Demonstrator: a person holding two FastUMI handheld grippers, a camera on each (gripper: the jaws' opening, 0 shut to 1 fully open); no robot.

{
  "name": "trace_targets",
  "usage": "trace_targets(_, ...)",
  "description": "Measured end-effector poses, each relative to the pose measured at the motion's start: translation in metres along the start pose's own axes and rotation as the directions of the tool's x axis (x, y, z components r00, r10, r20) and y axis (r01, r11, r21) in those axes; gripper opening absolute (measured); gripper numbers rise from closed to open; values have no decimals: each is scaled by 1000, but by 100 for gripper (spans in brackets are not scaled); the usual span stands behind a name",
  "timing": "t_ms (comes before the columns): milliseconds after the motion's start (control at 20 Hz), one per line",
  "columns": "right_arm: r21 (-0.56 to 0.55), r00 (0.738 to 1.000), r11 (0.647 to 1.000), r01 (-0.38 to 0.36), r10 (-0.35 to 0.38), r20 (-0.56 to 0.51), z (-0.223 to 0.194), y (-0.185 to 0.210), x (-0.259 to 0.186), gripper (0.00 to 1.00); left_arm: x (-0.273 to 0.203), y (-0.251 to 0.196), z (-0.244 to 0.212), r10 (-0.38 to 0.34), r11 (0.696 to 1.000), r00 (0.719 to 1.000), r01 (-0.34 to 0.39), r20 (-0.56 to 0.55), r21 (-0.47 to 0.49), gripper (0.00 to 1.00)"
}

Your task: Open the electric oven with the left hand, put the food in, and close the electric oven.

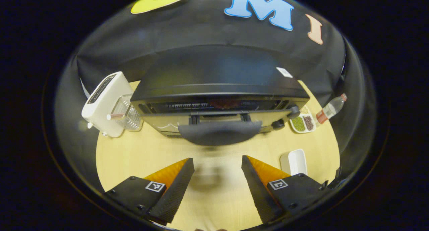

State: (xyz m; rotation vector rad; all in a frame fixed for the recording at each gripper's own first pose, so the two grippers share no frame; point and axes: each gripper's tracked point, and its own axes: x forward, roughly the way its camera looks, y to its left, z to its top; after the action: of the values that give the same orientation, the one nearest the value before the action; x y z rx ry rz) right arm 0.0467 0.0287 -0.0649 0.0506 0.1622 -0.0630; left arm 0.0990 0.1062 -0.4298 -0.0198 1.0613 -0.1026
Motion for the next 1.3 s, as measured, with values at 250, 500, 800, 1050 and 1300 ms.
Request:
trace_targets(250,-39,1000,999,-25,25,-2,0,-10,9,93,-65,-39,64,-16,1000,958,19,285,-8,100)
trace_targets(500,-88,996,994,-59,65,62,25,-10,11,93,-193,-70,121,2,999,815,21,579,-32,100)
trace_targets(800,-75,983,991,-106,116,140,76,3,-10,93,-341,-92,158,70,991,561,-131,825,5,100)
trace_targets(1050,-77,977,994,-77,91,192,96,18,-47,93,-371,-104,141,21,996,541,-82,841,28,91)
trace_targets(1300,-84,977,995,-59,75,200,94,34,-82,93,-396,-100,120,-10,996,513,-73,859,55,100)
